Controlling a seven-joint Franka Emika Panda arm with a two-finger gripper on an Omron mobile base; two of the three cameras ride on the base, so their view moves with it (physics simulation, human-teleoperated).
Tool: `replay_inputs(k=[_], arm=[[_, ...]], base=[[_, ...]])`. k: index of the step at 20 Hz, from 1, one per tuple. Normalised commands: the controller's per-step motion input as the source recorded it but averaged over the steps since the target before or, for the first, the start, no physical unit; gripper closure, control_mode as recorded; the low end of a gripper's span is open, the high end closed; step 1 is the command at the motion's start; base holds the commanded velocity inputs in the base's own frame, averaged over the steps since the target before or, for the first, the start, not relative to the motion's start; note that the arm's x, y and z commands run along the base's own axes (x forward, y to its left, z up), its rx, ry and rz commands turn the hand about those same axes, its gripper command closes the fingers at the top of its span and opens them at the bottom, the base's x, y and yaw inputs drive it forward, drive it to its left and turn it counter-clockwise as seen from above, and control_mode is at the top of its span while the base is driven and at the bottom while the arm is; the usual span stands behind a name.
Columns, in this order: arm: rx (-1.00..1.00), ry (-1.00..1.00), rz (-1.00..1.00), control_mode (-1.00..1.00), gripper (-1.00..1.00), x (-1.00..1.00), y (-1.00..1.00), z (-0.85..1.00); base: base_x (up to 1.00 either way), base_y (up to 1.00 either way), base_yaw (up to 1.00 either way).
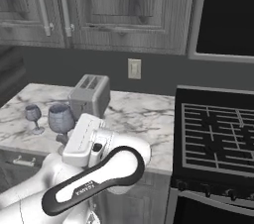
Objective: Retrieve the wine glasses from the counter and place one next to each plate.
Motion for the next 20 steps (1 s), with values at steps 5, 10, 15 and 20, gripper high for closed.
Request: replay_inputs(k=[5,10,15,20], arm=[[0.00,0.00,0.00,1.00,1.00,0.00,0.00,0.00],[0.00,0.00,0.00,1.00,1.00,0.00,0.00,0.00],[0.00,0.00,0.00,1.00,1.00,0.00,0.00,0.00],[0.00,0.00,0.00,1.00,1.00,0.00,0.00,0.00]], base=[[-0.63,-0.19,-0.30],[-0.12,0.00,-0.73],[-0.02,0.00,-0.93],[-0.16,0.00,-0.93]])
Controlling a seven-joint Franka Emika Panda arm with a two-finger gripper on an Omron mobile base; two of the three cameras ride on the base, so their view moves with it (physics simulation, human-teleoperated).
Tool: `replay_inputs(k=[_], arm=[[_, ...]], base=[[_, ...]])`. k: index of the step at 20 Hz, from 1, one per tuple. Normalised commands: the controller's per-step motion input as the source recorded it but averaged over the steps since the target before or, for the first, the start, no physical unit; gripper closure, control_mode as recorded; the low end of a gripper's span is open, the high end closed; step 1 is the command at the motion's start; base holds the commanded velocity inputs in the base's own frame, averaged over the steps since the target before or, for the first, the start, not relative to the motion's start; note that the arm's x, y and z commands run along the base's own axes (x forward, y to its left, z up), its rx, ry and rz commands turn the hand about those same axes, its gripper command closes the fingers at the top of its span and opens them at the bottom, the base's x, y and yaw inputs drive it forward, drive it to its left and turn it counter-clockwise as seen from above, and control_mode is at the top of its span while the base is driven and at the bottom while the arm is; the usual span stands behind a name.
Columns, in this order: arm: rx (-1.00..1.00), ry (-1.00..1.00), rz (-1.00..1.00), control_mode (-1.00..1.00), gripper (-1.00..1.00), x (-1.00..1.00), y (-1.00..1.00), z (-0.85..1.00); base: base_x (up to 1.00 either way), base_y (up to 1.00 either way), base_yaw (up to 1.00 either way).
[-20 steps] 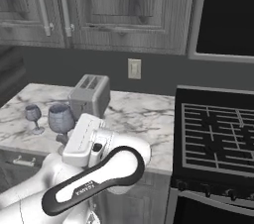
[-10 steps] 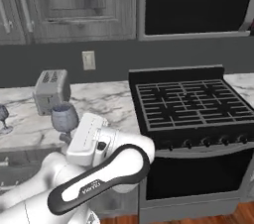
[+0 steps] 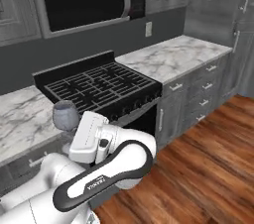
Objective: Retrieve the wine glasses from the counter and place one next to each plate.
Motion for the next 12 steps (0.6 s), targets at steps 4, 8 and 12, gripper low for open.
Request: replay_inputs(k=[4,8,12], arm=[[0.00,0.00,0.00,1.00,1.00,0.00,0.00,0.00],[0.00,0.00,0.00,1.00,1.00,0.00,0.00,0.00],[0.00,0.00,0.00,1.00,1.00,0.00,0.00,0.00]], base=[[0.00,-0.12,-0.83],[0.00,-0.18,-0.86],[0.00,-0.24,-0.93]])
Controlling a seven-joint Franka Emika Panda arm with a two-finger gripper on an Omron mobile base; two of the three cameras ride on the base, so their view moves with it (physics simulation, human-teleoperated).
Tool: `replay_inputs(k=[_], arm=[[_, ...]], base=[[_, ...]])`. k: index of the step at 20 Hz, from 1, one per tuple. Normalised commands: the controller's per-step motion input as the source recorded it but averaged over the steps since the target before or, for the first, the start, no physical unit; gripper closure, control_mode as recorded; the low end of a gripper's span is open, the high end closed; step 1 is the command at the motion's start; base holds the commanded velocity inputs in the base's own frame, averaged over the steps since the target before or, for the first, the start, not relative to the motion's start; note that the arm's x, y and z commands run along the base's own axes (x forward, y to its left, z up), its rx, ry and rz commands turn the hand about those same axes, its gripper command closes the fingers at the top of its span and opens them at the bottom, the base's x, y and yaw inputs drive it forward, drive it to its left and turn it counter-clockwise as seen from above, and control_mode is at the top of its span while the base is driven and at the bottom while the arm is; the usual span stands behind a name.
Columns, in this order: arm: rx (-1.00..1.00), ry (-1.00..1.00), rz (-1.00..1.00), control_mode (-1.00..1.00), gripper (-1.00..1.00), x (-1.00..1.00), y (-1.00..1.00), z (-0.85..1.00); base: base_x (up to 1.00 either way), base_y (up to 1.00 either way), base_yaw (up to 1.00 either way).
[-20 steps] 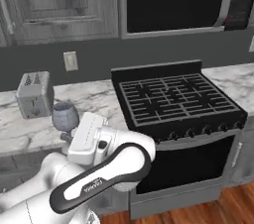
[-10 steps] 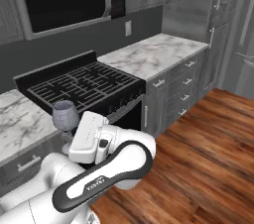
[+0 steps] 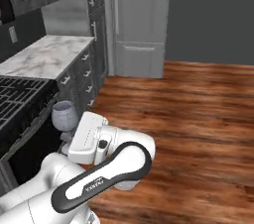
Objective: Retrieve the wine glasses from the counter and place one next to each plate.
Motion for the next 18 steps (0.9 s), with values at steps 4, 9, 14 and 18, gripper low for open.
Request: replay_inputs(k=[4,9,14,18], arm=[[0.00,0.00,0.00,1.00,1.00,0.00,0.00,0.00],[0.00,0.00,0.00,1.00,1.00,0.00,0.00,0.00],[0.00,0.00,0.00,1.00,1.00,0.00,0.00,0.00],[0.00,0.00,0.00,1.00,1.00,0.00,0.00,0.00]], base=[[0.00,-0.14,-0.96],[0.00,-0.40,-0.90],[0.00,-0.48,-0.88],[0.05,-0.28,-0.87]])
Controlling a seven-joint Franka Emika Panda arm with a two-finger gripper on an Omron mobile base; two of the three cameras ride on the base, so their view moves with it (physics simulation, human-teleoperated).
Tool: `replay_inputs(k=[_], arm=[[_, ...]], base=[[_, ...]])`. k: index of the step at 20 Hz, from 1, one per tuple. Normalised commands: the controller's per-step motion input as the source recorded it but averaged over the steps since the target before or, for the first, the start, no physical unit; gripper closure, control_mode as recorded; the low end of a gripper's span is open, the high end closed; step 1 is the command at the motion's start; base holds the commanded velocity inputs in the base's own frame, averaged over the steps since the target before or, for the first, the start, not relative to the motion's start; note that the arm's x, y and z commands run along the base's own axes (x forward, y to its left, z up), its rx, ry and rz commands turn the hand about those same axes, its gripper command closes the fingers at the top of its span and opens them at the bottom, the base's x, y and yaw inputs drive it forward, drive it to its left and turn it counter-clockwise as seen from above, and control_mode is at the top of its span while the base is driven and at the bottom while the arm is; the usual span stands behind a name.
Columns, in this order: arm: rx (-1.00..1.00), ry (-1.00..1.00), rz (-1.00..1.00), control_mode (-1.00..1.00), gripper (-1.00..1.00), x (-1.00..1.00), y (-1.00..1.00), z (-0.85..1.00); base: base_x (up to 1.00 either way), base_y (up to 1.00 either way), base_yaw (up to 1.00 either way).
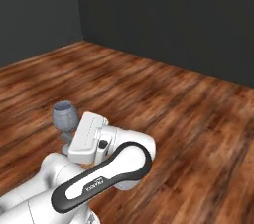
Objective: Retrieve the wine glasses from the counter and place one next to each plate.
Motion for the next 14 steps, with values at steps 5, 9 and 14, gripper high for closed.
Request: replay_inputs(k=[5,9,14], arm=[[0.00,0.00,0.00,1.00,1.00,0.00,0.00,0.00],[0.00,0.00,0.00,1.00,1.00,0.00,0.00,0.00],[0.00,0.00,0.00,1.00,1.00,0.00,0.00,0.00]], base=[[0.51,0.00,-0.75],[0.97,0.01,-0.56],[1.00,0.00,-0.42]])
